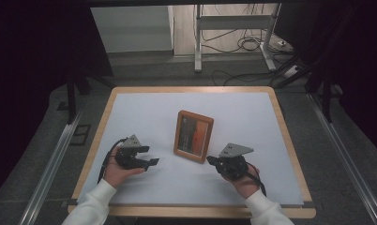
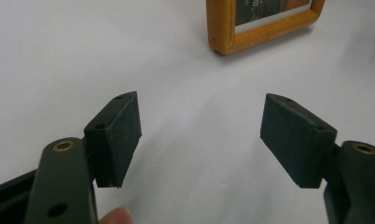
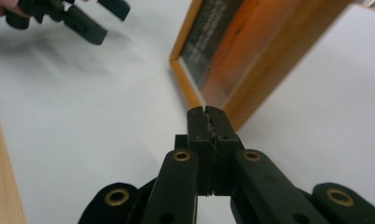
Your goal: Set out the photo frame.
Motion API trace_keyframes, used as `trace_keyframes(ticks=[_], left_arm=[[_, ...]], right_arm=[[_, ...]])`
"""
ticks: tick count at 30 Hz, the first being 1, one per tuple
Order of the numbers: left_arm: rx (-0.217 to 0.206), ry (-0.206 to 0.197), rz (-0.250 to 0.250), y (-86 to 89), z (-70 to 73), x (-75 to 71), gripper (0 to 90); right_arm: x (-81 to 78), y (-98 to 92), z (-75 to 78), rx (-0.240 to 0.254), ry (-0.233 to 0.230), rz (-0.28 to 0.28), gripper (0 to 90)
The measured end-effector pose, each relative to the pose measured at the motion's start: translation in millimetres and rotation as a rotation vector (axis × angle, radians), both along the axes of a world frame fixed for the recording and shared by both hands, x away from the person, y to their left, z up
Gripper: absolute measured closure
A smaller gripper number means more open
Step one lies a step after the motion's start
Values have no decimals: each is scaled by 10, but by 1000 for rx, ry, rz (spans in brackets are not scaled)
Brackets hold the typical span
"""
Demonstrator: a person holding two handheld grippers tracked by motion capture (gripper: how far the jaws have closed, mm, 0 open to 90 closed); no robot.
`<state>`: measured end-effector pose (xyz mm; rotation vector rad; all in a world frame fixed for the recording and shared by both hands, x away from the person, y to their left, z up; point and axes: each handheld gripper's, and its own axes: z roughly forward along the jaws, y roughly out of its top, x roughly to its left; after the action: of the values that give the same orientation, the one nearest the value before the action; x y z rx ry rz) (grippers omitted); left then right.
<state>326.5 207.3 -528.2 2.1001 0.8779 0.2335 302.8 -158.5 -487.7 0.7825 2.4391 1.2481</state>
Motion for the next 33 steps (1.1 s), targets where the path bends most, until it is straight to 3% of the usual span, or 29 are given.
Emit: trace_keyframes(ticks=[4,13,33], left_arm=[[1,-1,-3,-3,-2,-5,282],[8,0,-8,-11,-11,-7,282],[15,0,-17,-29,-27,-8,276]], right_arm=[[-12,168,-67,-29,5,35,899],[71,425,-225,-74,34,53,899],[258,456,-384,-120,44,-10,900]])
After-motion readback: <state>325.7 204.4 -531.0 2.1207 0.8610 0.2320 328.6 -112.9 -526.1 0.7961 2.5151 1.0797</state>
